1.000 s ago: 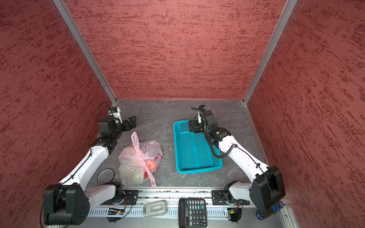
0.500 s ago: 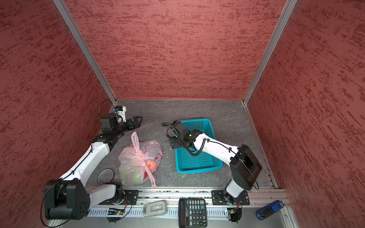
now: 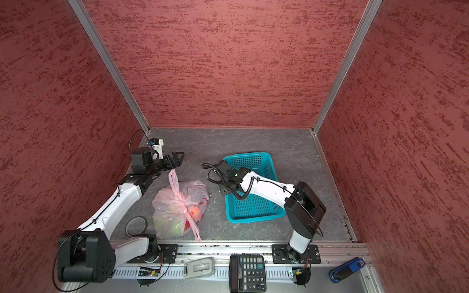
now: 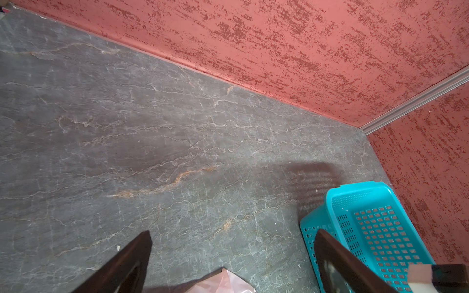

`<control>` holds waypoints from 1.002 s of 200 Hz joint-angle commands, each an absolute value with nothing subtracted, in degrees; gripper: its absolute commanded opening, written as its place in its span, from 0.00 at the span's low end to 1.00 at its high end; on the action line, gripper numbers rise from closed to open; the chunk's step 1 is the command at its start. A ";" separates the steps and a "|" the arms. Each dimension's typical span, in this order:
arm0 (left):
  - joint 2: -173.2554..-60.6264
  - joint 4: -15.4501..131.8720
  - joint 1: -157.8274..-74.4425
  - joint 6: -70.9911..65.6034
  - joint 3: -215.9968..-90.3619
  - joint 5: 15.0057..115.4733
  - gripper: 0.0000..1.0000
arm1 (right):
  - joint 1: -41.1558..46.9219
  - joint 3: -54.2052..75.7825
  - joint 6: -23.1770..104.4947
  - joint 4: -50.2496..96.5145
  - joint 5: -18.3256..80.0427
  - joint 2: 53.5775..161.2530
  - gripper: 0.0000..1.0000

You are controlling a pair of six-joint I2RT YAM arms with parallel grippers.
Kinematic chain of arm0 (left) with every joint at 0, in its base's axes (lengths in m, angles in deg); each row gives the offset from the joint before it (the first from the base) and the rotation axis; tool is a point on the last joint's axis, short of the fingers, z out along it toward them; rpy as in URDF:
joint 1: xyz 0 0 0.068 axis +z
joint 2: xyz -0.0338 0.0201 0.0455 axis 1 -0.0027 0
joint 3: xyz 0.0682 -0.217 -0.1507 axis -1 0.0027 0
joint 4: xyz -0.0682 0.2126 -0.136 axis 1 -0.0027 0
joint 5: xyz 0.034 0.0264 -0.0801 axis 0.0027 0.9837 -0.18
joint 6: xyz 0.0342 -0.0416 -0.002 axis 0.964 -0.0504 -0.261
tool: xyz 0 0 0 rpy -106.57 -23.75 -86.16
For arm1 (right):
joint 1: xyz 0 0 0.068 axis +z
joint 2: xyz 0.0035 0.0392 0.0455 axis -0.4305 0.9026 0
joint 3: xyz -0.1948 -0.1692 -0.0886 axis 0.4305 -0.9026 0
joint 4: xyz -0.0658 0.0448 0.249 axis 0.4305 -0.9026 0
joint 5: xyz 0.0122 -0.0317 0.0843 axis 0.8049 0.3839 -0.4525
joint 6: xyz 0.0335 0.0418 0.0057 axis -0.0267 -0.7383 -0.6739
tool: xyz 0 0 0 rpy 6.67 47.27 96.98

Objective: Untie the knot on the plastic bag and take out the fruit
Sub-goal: 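Push the teal basket farther from the robot with the right gripper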

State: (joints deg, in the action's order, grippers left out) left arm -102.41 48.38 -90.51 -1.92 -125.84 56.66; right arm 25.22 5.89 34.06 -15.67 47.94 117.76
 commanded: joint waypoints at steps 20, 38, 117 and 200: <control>-103.69 49.60 -91.41 -2.61 -125.17 57.12 1.00 | 25.77 8.22 33.47 -18.22 50.11 120.06 0.43; -104.44 49.94 -91.62 -2.61 -125.45 57.47 1.00 | 25.74 8.24 33.83 -18.81 50.43 120.06 0.34; -106.91 51.79 -92.00 -2.82 -126.34 58.88 1.00 | 20.47 7.12 41.34 -18.92 54.77 118.71 0.02; -108.87 53.59 -93.19 -4.01 -125.84 59.14 1.00 | 0.06 17.09 54.67 -10.89 56.40 128.93 0.00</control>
State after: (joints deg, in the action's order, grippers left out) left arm -108.49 51.66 -92.76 -3.47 -125.84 58.58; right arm 4.08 11.93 49.67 -14.86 55.24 124.89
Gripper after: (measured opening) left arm 0.996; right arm 0.169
